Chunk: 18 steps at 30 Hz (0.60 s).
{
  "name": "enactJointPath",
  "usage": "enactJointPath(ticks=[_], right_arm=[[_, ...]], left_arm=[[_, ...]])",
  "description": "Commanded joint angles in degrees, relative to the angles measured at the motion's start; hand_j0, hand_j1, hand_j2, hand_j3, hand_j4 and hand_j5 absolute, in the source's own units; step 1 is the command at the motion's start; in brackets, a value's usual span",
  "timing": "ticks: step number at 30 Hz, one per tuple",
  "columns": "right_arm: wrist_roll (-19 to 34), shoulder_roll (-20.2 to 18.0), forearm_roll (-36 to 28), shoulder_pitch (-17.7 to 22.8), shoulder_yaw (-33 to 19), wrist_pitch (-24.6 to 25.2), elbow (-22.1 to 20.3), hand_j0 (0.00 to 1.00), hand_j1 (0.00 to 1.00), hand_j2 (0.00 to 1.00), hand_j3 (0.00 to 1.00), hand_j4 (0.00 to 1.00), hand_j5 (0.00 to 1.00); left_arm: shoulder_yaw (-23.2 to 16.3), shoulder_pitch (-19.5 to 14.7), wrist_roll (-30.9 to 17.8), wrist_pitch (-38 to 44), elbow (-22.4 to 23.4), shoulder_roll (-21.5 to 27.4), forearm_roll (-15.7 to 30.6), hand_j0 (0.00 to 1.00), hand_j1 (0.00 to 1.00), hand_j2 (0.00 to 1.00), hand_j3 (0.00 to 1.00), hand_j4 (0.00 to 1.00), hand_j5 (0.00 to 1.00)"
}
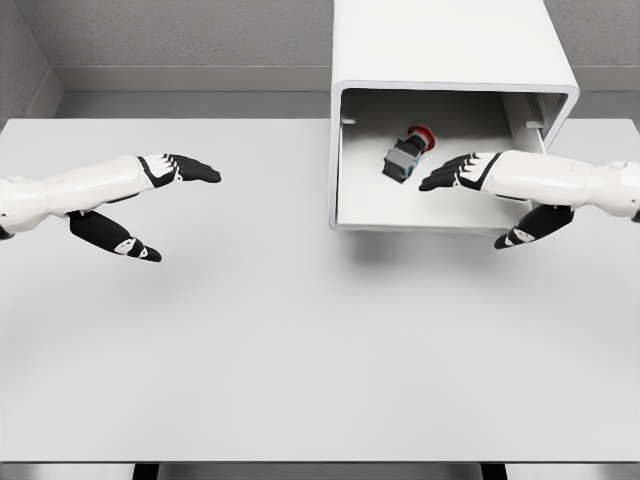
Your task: Slide open multi-storey tabletop storage cabinets and put open load switch and slide close multi-storey tabletop storage cabinets
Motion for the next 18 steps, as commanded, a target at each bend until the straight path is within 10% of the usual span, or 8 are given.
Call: enactJointPath(ticks=[1, 18], right_arm=[[0.40, 0.36, -0.44, 0.00, -0.25, 0.10, 0.47, 1.00, 1.00, 1.00, 1.00, 1.00, 1.00], [1.63, 3.79, -0.44, -0.53, -0.60, 0.10, 4.95, 1.00, 1.00, 1.00, 1.00, 1.00, 1.00]], left_arm=[[0.04, 0.00, 0.02, 0.15, -0.05, 0.06, 0.45, 1.00, 1.00, 1.00, 1.00, 1.00, 1.00], [-0.05, 0.53, 0.02, 0.15, 0.03, 0.23, -1.58, 1.00, 1.00, 1.00, 1.00, 1.00, 1.00]])
